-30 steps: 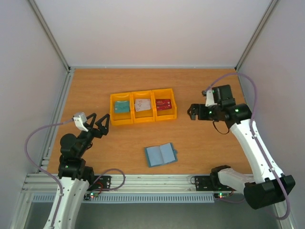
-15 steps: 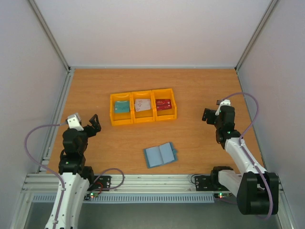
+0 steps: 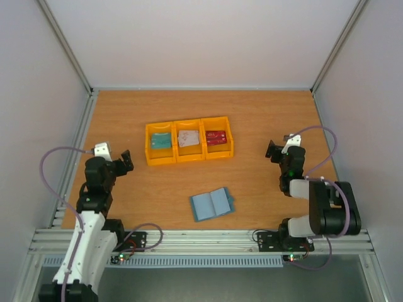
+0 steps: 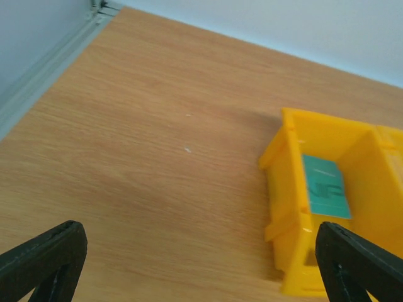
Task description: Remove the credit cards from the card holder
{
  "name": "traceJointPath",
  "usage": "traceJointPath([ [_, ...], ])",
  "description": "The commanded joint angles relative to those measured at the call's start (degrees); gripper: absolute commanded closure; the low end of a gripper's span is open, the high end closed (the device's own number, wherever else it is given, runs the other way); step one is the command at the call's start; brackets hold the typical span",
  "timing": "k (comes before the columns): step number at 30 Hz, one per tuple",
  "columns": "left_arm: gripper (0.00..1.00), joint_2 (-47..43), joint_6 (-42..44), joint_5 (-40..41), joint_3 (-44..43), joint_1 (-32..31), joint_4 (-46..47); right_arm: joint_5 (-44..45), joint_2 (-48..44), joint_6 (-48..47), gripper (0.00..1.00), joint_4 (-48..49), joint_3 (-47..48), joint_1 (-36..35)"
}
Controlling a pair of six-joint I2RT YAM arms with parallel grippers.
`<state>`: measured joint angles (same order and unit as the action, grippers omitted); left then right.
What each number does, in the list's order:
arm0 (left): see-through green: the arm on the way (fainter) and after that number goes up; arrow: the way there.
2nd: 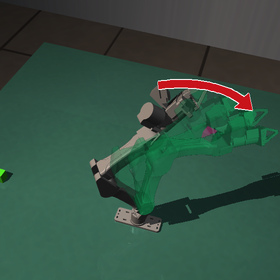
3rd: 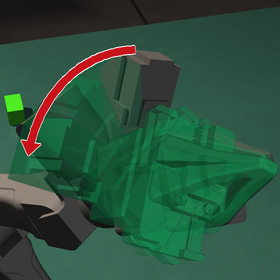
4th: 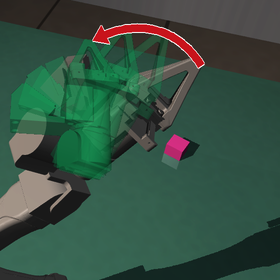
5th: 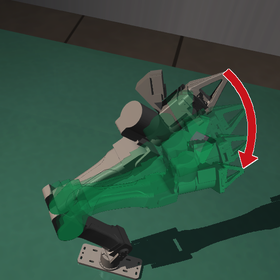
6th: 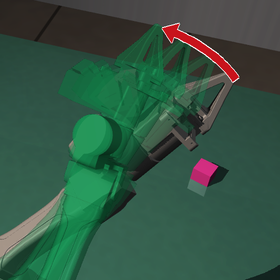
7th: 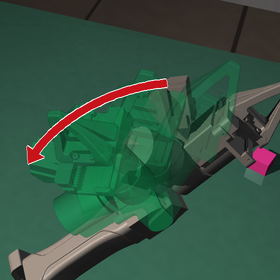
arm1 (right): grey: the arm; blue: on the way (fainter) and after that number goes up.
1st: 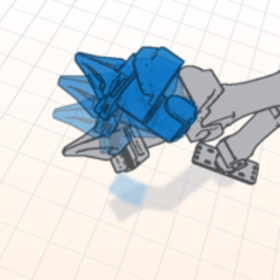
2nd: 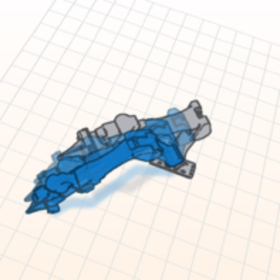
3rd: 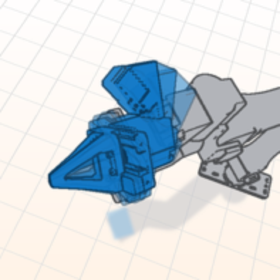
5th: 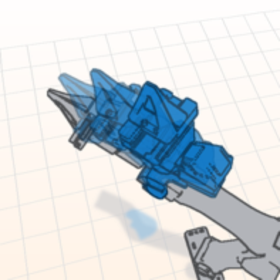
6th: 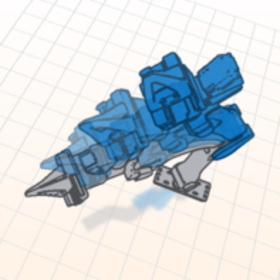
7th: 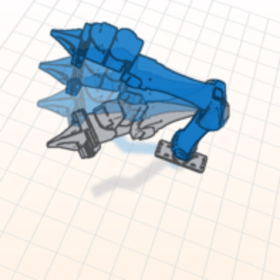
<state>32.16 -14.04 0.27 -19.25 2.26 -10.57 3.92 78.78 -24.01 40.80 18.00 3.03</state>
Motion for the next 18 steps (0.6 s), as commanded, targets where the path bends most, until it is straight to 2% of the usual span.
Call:
traceJointPath([
  [1, 0.01, 10.55, 7.66, 8.51, -9.99, 0.32, -4.84, -3.26, 8.10, 0.38, 0.01, 22.83, -3.92, 0.59],
  [3, 0.00, 18.24, 15.03, 9.91, -16.46, 0.35, -11.11, -4.19, 14.98, 0.07, 0.02, 35.10, -6.31, 0.58],
  [4, 0.01, 21.68, 17.70, 11.78, -19.69, 0.29, -13.98, -4.78, 15.44, -0.09, 0.01, 35.65, -7.02, 0.65],
  [6, 0.01, 27.02, 19.46, 16.79, -26.62, 0.29, -18.87, -5.14, 13.15, 0.24, 0.01, 30.90, -6.23, 0.75],
  [8, 0.01, 30.62, 20.94, 17.95, -32.05, 0.29, -21.39, -6.75, 14.15, -0.36, 0.02, 30.89, -5.19, 0.75],
  [11, 0.01, 33.92, 22.65, 14.79, -36.60, 0.33, -18.06, -7.52, 13.17, -0.56, 0.01, 27.40, -3.90, 0.77],
  [15, 0.01, 34.81, 18.95, 10.12, -38.97, 0.29, -12.55, -8.77, 12.92, -1.01, 0.01, 24.71, -2.59, 0.76],
  [18, 0.01, 34.52, 19.01, 4.69, -36.53, 0.30, -6.48, -9.94, 12.60, -1.50, 0.01, 21.22, -0.97, 0.79],
])
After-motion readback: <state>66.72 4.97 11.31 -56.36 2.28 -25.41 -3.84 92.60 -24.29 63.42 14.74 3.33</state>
